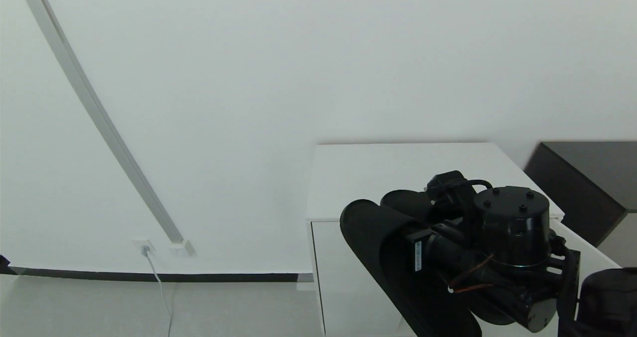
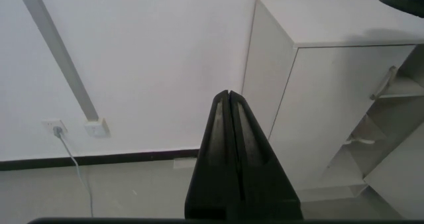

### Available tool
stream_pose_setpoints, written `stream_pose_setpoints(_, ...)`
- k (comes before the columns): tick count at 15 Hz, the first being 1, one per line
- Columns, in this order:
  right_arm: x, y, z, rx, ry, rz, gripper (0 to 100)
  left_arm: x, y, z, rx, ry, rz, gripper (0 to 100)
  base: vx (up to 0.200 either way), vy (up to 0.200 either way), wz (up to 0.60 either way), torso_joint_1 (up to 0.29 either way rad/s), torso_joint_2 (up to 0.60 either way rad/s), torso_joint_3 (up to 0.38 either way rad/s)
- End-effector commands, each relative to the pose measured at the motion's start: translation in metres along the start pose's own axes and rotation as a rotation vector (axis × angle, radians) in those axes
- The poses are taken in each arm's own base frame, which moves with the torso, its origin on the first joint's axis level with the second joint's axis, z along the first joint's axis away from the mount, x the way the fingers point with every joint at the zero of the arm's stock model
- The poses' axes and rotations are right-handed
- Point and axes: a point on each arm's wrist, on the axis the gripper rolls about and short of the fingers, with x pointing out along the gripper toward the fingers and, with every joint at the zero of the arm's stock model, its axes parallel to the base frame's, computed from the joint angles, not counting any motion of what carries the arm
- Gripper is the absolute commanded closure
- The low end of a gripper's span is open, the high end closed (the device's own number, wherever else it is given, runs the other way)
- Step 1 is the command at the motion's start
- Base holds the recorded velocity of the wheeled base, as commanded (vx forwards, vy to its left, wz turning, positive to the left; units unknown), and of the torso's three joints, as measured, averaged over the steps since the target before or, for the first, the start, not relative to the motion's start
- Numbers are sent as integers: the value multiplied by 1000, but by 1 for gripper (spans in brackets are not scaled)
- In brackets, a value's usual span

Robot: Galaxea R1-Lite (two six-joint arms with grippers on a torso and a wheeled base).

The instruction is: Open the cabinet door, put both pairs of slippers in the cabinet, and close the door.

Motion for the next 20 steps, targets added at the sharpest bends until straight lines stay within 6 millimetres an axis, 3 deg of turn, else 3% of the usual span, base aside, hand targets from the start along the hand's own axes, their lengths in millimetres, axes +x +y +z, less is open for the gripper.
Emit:
stream_pose_setpoints(1, -1, -1, -3, -4, 9, -4, 100, 0, 0, 0, -1, 2, 0, 100, -200, 0, 0, 2, 2, 7)
stream_pose_setpoints(18, 0, 0, -7, -10, 23, -1, 100, 0, 0, 0, -4, 2, 0, 100, -12, 0, 0, 0, 0, 0)
stream_pose_setpoints(20, 0, 0, -7, -9, 21, -3, 100, 0, 0, 0, -4, 2, 0, 100, 0, -200, 0, 2, 2, 0)
